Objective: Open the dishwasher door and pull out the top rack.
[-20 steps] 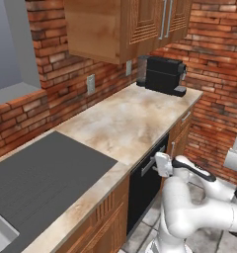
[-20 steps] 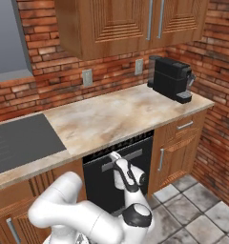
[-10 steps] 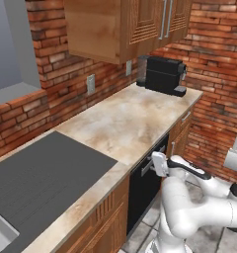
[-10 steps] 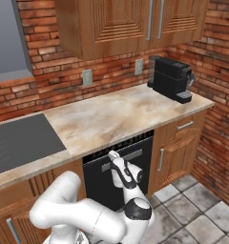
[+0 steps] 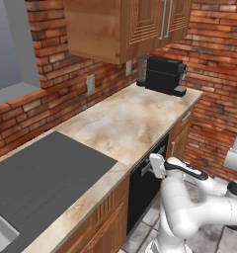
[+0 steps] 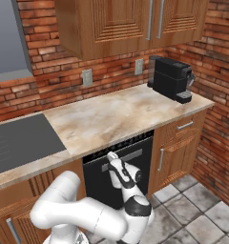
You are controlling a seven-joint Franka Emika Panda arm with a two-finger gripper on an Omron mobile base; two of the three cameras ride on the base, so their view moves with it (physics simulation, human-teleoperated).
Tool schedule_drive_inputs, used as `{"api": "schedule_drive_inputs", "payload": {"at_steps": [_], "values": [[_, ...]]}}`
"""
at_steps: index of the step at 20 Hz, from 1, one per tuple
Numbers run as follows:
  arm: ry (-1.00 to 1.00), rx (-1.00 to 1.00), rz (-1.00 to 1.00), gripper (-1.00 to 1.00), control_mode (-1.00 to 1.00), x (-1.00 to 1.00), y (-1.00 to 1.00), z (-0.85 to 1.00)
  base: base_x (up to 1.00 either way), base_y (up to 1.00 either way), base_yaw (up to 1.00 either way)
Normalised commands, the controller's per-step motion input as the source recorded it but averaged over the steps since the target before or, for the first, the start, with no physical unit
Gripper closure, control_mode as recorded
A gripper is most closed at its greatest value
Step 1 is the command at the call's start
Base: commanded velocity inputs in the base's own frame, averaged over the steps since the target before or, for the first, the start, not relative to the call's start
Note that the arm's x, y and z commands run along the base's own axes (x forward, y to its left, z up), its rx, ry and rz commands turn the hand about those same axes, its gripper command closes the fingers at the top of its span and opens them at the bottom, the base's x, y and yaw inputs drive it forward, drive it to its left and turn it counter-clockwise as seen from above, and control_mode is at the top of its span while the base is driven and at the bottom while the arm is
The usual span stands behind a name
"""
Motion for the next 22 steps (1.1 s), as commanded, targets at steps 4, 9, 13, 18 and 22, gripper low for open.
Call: {"api": "schedule_drive_inputs", "payload": {"at_steps": [4, 9, 13, 18, 22], "values": [[0.0, 0.04, 0.01, -1.0, -1.0, 0.0, 0.0, -0.34, 0.0, 0.0, 0.0], [0.0, 0.05, 0.02, -1.0, -1.0, 0.0, 0.0, -0.32, 0.0, 0.0, 0.0], [0.0, 0.07, 0.02, -1.0, -1.0, 0.0, 0.0, -0.3, 0.0, 0.0, 0.0], [0.0, 0.07, 0.03, -1.0, -1.0, 0.0, 0.0, -0.31, 0.0, 0.0, 0.0], [-0.01, 0.07, 0.03, -1.0, -1.0, 0.0, 0.0, -0.33, 0.0, 0.0, 0.0]]}}
